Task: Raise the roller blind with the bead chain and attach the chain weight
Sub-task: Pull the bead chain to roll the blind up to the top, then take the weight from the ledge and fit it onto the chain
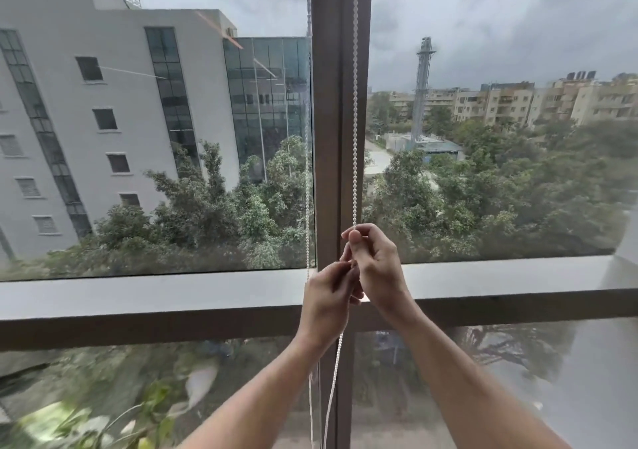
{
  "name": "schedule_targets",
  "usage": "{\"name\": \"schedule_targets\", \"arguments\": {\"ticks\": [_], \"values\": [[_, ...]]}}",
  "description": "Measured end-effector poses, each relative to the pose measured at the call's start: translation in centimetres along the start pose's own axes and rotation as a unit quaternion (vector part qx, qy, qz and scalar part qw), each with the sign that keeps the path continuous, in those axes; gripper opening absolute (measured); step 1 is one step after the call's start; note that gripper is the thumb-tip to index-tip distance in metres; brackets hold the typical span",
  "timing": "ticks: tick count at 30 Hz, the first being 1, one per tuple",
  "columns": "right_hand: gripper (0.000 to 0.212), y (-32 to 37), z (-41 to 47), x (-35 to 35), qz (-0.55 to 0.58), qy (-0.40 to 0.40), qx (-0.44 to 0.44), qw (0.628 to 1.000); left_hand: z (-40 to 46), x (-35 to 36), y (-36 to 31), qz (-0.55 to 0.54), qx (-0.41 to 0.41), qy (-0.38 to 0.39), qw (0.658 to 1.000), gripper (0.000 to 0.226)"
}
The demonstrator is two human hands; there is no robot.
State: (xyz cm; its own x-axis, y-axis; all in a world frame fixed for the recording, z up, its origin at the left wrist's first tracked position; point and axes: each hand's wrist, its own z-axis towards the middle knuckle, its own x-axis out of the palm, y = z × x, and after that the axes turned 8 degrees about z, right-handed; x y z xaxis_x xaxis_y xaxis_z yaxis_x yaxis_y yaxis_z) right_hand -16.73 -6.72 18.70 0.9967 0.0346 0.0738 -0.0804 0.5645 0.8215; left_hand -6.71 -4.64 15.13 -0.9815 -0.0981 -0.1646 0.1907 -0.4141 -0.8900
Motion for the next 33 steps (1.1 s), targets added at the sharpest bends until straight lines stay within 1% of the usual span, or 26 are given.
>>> {"name": "schedule_targets", "arguments": {"ticks": [4, 7, 9, 11, 13, 15, 17, 19, 21, 23, 25, 27, 29, 31, 33], "values": [[0.009, -3.1, -2.0, -0.9, -0.002, 0.006, 0.022, 1.0, -1.7, 0.6, 3.0, -0.017, -0.034, 0.001, 0.999, 0.028], [0.002, -5.0, -3.2, -1.5, 0.009, 0.028, 0.053, 0.998, -2.8, 1.0, 4.7, -0.014, -0.056, 0.0, 0.998, 0.027], [0.016, -6.3, -3.9, -2.2, 0.023, 0.042, 0.069, 0.996, -3.5, 1.2, 5.6, -0.027, -0.075, 0.001, 0.997, 0.025], [0.025, -7.6, -4.5, -3.2, 0.019, 0.028, 0.074, 0.997, -4.2, 1.3, 6.5, -0.037, -0.094, -0.003, 0.995, 0.023], [0.019, -9.1, -4.8, -4.3, -0.017, -0.021, 0.065, 0.998, -4.9, 1.5, 7.3, -0.048, -0.115, -0.012, 0.992, 0.018], [0.007, -10.6, -4.6, -5.5, -0.063, -0.104, 0.068, 0.99, -5.7, 1.7, 8.1, -0.059, -0.134, -0.02, 0.989, 0.016], [0.013, -11.8, -4.0, -6.6, -0.108, -0.196, 0.08, 0.971, -6.4, 1.8, 8.7, -0.064, -0.145, -0.026, 0.987, 0.016], [0.024, -12.6, -3.2, -7.7, -0.139, -0.24, 0.1, 0.956, -7.0, 1.7, 9.0, -0.075, -0.155, -0.035, 0.984, 0.014], [0.041, -13.3, -2.2, -8.7, -0.167, -0.227, 0.124, 0.951, -7.5, 1.6, 9.5, -0.078, -0.16, -0.039, 0.983, 0.015], [0.055, -14.0, -1.2, -9.5, -0.197, -0.186, 0.156, 0.95, -8.0, 1.6, 9.8, -0.068, -0.16, -0.036, 0.984, 0.016], [0.061, -14.5, -0.4, -9.9, -0.231, -0.143, 0.182, 0.945, -8.5, 1.6, 9.9, -0.032, -0.141, -0.032, 0.989, 0.014], [0.058, -15.0, 0.2, -10.2, -0.256, -0.111, 0.202, 0.939, -8.8, 1.6, 9.9, 0.01, -0.121, -0.029, 0.992, 0.017], [0.053, -15.3, 0.5, -10.4, -0.266, -0.093, 0.212, 0.936, -9.0, 1.7, 9.6, 0.027, -0.114, -0.022, 0.993, 0.018], [0.044, -15.4, 0.7, -10.5, -0.261, -0.096, 0.221, 0.935, -9.3, 1.7, 9.1, 0.03, -0.105, -0.011, 0.994, 0.022], [0.035, -15.4, 0.9, -10.5, -0.246, -0.119, 0.235, 0.933, -9.6, 1.7, 8.8, 0.039, -0.1, 0.003, 0.994, 0.024]]}}
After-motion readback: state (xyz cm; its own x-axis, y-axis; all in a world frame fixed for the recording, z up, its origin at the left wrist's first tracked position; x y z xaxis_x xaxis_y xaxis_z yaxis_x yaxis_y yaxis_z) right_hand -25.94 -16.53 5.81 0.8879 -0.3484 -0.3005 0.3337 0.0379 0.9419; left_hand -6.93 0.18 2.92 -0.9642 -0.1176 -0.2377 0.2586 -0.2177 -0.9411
